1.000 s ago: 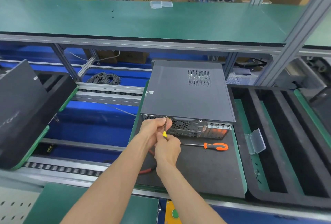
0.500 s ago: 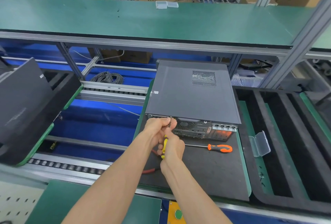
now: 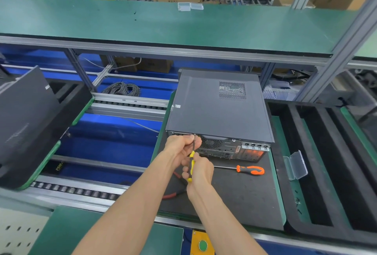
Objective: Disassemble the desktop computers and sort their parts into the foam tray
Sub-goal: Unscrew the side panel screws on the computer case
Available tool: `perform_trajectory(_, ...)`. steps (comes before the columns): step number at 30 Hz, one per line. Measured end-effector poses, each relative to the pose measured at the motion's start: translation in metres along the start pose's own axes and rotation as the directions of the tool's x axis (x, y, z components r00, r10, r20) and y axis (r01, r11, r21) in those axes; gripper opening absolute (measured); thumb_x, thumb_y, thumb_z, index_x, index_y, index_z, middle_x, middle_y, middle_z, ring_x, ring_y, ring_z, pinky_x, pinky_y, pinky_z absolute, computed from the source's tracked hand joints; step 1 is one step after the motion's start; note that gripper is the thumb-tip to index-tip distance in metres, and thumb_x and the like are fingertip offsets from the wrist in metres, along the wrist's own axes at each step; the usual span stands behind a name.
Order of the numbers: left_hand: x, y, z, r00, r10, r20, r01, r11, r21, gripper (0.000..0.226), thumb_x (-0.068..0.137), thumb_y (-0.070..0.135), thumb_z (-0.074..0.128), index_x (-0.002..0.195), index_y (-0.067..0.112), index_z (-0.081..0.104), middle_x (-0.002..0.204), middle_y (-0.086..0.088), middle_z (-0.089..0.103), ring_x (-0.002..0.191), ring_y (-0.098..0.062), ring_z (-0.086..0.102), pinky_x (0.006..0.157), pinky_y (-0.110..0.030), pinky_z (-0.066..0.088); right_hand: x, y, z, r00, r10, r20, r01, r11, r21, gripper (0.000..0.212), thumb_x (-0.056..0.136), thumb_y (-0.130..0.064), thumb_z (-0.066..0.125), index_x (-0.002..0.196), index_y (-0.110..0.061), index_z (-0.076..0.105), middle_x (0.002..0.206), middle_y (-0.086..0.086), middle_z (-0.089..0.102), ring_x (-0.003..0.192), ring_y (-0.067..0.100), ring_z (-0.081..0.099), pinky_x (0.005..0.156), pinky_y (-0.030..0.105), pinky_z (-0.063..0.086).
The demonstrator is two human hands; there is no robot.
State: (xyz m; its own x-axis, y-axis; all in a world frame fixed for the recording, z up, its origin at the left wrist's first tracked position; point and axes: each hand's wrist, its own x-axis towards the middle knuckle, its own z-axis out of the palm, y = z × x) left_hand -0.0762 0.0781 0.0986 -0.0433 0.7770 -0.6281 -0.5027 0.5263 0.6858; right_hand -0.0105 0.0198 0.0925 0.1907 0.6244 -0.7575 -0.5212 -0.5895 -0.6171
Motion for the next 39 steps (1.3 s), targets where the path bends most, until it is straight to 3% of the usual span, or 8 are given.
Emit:
perform_trajectory(6, 0.001, -0.001, -0.001, 1.0, -0.006, -0.001, 0.006, 0.999, 0.034, 0.015, 0.099, -0.006, 0.052, 0.104, -0.012, 0.065, 0.098, -0.022, 0.072, 0.081, -0.025, 0.072, 0.065, -0.028, 0.059, -0.001, 0.005, 0.0, 0.998, -0.015, 0.059, 0.018, 0.998, -0.055, 0.025, 0.092, -0.024, 0.073, 0.08, -0.004, 0.065, 0.056, 0.002, 0.056, 0.042, 0.012, 0.042, 0.037, 0.02, 0.028)
perform_trajectory(8, 0.0, -0.001, -0.001, 1.0, -0.011, 0.016, 0.01, 0.998, 0.064, 0.018, 0.1, -0.004, 0.05, 0.103, -0.011, 0.065, 0.094, -0.02, 0.071, 0.065, -0.02, 0.07, 0.053, -0.025, 0.056, 0.0, 0.004, 0.0, 0.999, 0.004, 0.032, -0.003, 0.999, -0.034, 0.029, 0.096, -0.032, 0.065, 0.089, -0.004, 0.066, 0.061, 0.006, 0.059, 0.044, 0.013, 0.043, 0.036, 0.02, 0.029)
perform_trajectory(11, 0.0, -0.003, -0.001, 1.0, -0.011, -0.016, 0.011, 1.0, 0.028, 0.017, 0.099, -0.004, 0.052, 0.105, -0.01, 0.067, 0.101, -0.023, 0.073, 0.069, -0.02, 0.075, 0.05, -0.023, 0.057, 0.003, 0.005, -0.002, 1.0, -0.006, -0.002, 0.006, 0.999, -0.038, 0.026, 0.102, -0.024, 0.051, 0.093, -0.005, 0.066, 0.059, 0.008, 0.063, 0.045, 0.015, 0.045, 0.037, 0.021, 0.033)
perform_trajectory(18, 0.003, -0.005, -0.002, 1.0, 0.002, -0.003, -0.002, 1.0, -0.017, 0.017, 0.098, -0.007, 0.05, 0.102, -0.013, 0.066, 0.086, -0.02, 0.075, 0.073, -0.025, 0.075, 0.06, -0.027, 0.06, 0.001, 0.008, -0.005, 0.997, -0.013, 0.081, 0.021, 0.995, -0.1, 0.026, 0.094, -0.027, 0.071, 0.082, -0.005, 0.065, 0.056, 0.002, 0.055, 0.042, 0.011, 0.038, 0.036, 0.02, 0.025)
perform_trajectory(23, 0.003, -0.006, -0.001, 1.0, -0.004, 0.006, 0.004, 0.999, -0.038, 0.016, 0.098, -0.005, 0.052, 0.102, -0.012, 0.067, 0.084, -0.019, 0.076, 0.072, -0.023, 0.076, 0.059, -0.026, 0.06, 0.006, 0.006, -0.007, 0.999, 0.012, 0.041, -0.01, 0.999, -0.048, 0.029, 0.104, -0.026, 0.051, 0.101, 0.0, 0.062, 0.057, 0.008, 0.064, 0.039, 0.013, 0.041, 0.036, 0.019, 0.025)
perform_trajectory(29, 0.005, -0.007, 0.001, 1.0, -0.007, -0.01, 0.007, 0.999, -0.037, 0.018, 0.099, -0.004, 0.052, 0.1, -0.012, 0.067, 0.085, -0.019, 0.075, 0.072, -0.023, 0.075, 0.059, -0.026, 0.06, 0.004, 0.005, -0.008, 0.991, -0.029, 0.128, 0.04, 0.996, -0.084, 0.021, 0.096, -0.022, 0.068, 0.084, -0.004, 0.065, 0.063, 0.005, 0.055, 0.042, 0.012, 0.038, 0.036, 0.019, 0.023)
perform_trajectory(35, 0.003, -0.007, 0.001, 1.0, -0.014, -0.007, 0.014, 0.998, -0.06, 0.017, 0.099, -0.004, 0.053, 0.102, -0.011, 0.067, 0.083, -0.018, 0.076, 0.073, -0.023, 0.076, 0.061, -0.027, 0.061, 0.005, 0.003, -0.009, 0.998, -0.008, 0.063, 0.011, 0.999, -0.044, 0.025, 0.103, -0.022, 0.048, 0.091, -0.004, 0.062, 0.058, 0.009, 0.061, 0.041, 0.013, 0.04, 0.036, 0.02, 0.024)
perform_trajectory(39, 0.004, -0.007, 0.002, 1.0, -0.003, -0.014, 0.002, 0.998, -0.07, 0.018, 0.099, -0.006, 0.05, 0.104, -0.013, 0.066, 0.085, -0.021, 0.075, 0.071, -0.023, 0.076, 0.058, -0.026, 0.06, 0.006, 0.004, -0.011, 0.994, -0.031, 0.1, 0.038, 0.997, -0.062, 0.023, 0.099, -0.02, 0.062, 0.082, -0.004, 0.062, 0.056, 0.004, 0.057, 0.042, 0.013, 0.04, 0.038, 0.019, 0.023)
